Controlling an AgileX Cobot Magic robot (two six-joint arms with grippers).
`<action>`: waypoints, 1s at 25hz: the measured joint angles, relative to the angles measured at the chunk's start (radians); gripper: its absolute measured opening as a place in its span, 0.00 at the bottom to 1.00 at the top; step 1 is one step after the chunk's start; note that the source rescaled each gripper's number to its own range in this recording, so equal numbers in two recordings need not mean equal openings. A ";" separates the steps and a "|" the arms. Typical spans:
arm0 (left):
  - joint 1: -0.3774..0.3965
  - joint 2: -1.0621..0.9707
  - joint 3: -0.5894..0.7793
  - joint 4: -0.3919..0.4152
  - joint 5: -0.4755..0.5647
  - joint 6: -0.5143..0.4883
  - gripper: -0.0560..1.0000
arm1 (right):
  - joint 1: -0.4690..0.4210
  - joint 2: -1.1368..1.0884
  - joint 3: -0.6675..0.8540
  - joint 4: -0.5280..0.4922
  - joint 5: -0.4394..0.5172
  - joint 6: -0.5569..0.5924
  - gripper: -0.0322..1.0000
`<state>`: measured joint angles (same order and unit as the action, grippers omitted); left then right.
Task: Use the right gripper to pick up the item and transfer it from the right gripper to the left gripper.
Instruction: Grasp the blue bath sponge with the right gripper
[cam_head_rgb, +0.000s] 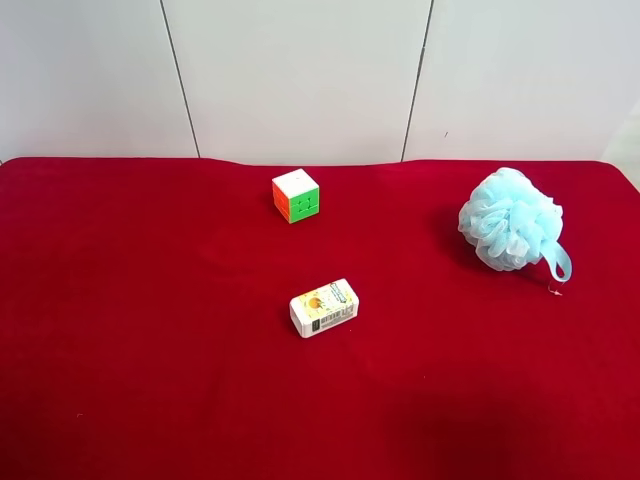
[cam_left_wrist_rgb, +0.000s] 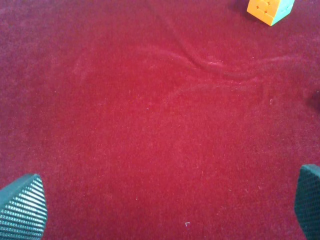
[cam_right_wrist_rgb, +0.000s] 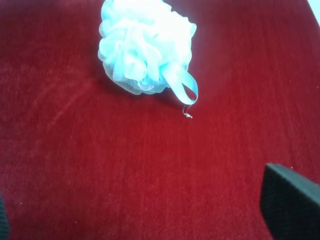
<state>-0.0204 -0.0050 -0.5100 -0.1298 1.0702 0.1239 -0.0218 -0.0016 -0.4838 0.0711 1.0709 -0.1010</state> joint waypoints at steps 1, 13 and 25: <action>0.000 0.000 0.000 0.000 0.000 0.000 1.00 | 0.000 0.000 0.000 0.000 0.000 0.000 1.00; 0.000 0.000 0.000 0.000 0.000 0.000 1.00 | 0.000 0.000 0.000 0.000 0.000 0.000 1.00; 0.000 0.000 0.000 0.000 0.000 0.000 1.00 | 0.000 0.000 0.000 0.000 0.000 0.000 1.00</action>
<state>-0.0204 -0.0050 -0.5100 -0.1298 1.0702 0.1239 -0.0218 -0.0016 -0.4838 0.0711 1.0709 -0.1010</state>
